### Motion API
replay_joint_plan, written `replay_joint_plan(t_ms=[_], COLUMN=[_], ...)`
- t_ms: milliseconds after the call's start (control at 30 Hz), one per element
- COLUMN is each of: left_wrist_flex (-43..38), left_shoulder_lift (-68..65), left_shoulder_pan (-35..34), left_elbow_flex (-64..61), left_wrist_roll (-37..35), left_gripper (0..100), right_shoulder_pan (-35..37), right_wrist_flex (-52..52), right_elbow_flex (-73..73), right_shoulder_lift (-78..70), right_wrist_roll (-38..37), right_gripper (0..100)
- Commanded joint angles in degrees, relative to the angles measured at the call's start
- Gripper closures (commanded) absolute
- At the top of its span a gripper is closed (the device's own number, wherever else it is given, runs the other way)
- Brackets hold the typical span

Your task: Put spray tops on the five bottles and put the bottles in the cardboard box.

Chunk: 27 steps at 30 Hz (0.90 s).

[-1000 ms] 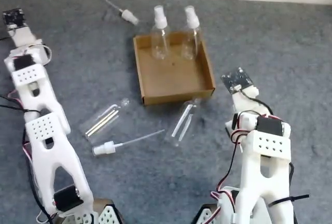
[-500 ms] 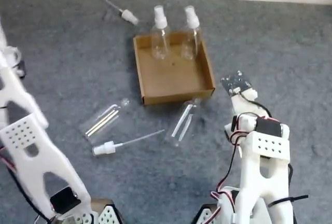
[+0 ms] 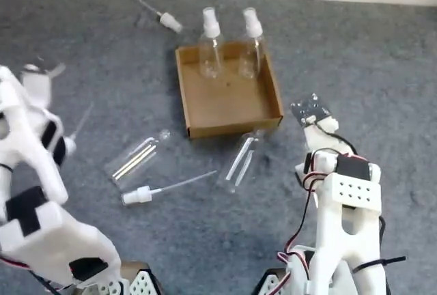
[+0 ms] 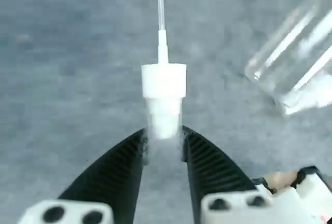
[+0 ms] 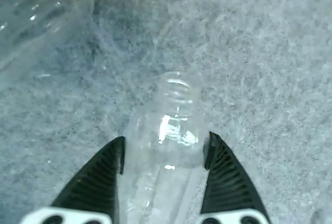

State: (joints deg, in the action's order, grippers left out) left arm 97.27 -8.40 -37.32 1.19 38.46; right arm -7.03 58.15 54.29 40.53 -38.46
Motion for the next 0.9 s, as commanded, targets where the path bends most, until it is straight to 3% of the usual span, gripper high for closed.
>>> replay_joint_plan(t_ms=[0, 167, 300, 367, 500, 600, 700, 867], left_wrist_flex=[-8.2, -17.5, -20.5, -20.4, -20.4, -18.8, -14.9, -11.8], left_shoulder_lift=[6.6, 7.0, 7.1, 7.1, 7.1, 7.2, 7.2, 6.8], left_shoulder_pan=[1.5, -4.7, -8.1, -7.9, -5.4, -2.9, -0.2, 3.6], left_elbow_flex=[-15.0, -15.7, -13.6, -12.4, -11.0, -11.1, -11.3, -11.5], left_wrist_roll=[7.0, 10.5, 10.4, 11.1, 22.5, 23.4, 22.1, 7.0], left_gripper=[99, 88, 88, 89, 89, 89, 89, 89], right_shoulder_pan=[0.7, 0.5, 0.7, 0.7, 0.7, 0.7, 0.7, 0.7], right_wrist_flex=[-0.7, -0.7, -0.7, -0.7, -0.7, -0.7, -0.7, -0.7], right_elbow_flex=[-0.4, -0.4, -0.4, -0.4, -0.5, -0.5, -0.5, -0.5], right_shoulder_lift=[0.0, 0.0, 0.0, 0.0, 0.0, 0.0, 0.0, 0.0], right_wrist_roll=[-0.3, -0.3, -0.3, -0.3, -0.3, -0.3, -0.3, -0.3], right_gripper=[99.5, 99.5, 99.5, 99.5, 99.5, 99.5, 99.5, 99.5])
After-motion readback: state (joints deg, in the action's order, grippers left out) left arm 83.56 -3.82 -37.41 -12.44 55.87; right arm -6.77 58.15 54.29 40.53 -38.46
